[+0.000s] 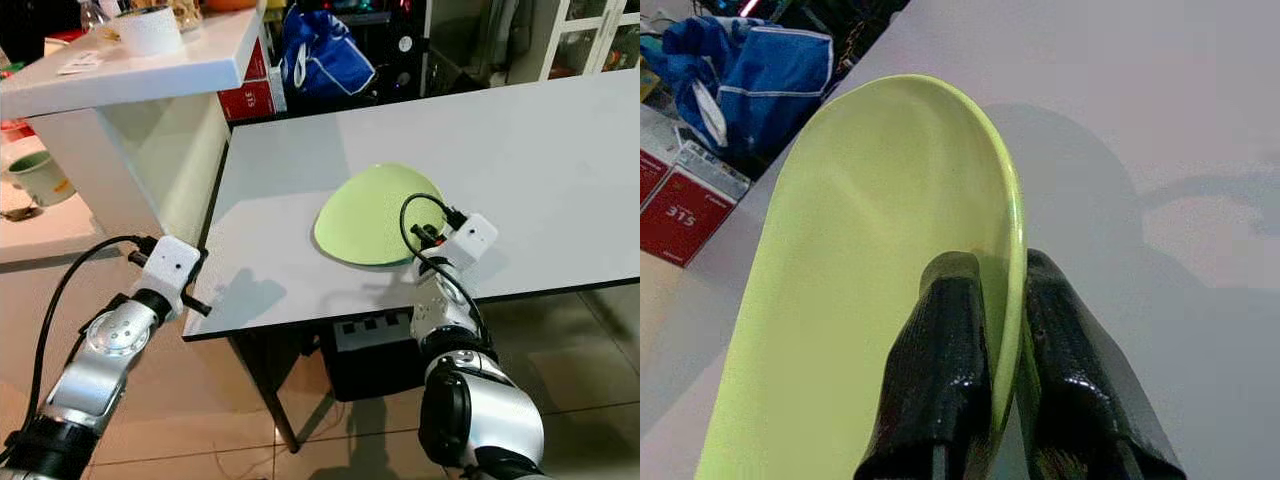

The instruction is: Setting the table

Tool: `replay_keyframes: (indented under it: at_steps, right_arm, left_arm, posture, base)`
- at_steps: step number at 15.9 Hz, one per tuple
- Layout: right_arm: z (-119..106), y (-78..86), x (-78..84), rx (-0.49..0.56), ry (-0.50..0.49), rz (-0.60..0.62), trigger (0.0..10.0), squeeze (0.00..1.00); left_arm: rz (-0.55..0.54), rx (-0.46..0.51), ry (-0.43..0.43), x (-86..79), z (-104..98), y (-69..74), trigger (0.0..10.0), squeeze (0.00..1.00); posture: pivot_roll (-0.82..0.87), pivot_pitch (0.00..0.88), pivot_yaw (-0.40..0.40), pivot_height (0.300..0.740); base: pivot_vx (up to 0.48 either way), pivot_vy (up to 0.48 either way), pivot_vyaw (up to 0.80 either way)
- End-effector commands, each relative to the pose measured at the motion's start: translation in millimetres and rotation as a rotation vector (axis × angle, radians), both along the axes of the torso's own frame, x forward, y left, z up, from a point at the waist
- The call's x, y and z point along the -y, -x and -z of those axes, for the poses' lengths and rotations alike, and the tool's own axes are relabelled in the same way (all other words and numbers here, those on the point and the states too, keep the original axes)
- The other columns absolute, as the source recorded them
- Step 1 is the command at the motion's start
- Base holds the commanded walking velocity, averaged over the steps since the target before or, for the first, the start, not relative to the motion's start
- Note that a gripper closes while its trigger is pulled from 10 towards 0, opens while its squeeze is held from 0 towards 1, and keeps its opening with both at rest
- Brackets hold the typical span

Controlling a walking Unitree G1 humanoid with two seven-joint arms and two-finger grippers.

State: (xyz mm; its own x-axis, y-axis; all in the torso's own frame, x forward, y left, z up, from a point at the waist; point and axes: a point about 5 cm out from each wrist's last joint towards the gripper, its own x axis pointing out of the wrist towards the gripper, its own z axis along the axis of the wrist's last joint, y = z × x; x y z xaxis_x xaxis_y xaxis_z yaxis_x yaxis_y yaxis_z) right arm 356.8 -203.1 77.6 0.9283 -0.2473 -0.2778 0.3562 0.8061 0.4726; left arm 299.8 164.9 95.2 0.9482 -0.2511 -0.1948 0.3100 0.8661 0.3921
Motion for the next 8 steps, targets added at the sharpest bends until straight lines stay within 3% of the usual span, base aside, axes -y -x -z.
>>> replay_keyframes:
  at_steps: [1,4,5,8]
  right_arm:
    - [69,47.6,-0.5,-0.372,0.065,-0.012,10.0,0.00]
    - [88,67.1,0.9,-0.496,0.049,0.027,10.0,0.00]
    - [93,72.1,-0.3,-0.522,0.050,0.024,10.0,1.00]
    - [97,76.5,-2.3,-0.540,0.066,0.012,10.0,1.00]
  left_arm:
    - [-0.014,0.001,-0.026,-8.7,-4,1.0,10.0,0.00]
    - [-0.005,-0.020,-0.046,-13.1,-4,11.1,10.0,0.00]
    - [-0.005,-0.022,-0.048,-13.3,-5,12.0,10.0,0.00]
    - [-0.005,-0.032,-0.054,-12.9,-5,13.8,10.0,0.00]
  posture:
    - [0.18,0.000,0.203,0.740]
    - [0.20,0.000,0.215,0.740]
    - [0.20,0.000,0.215,0.740]
    - [0.20,0.000,0.216,0.740]
  base:
    - [0.000,0.000,0.00]
    - [0.000,0.000,0.00]
    - [0.000,0.000,0.00]
    - [0.000,0.000,0.00]
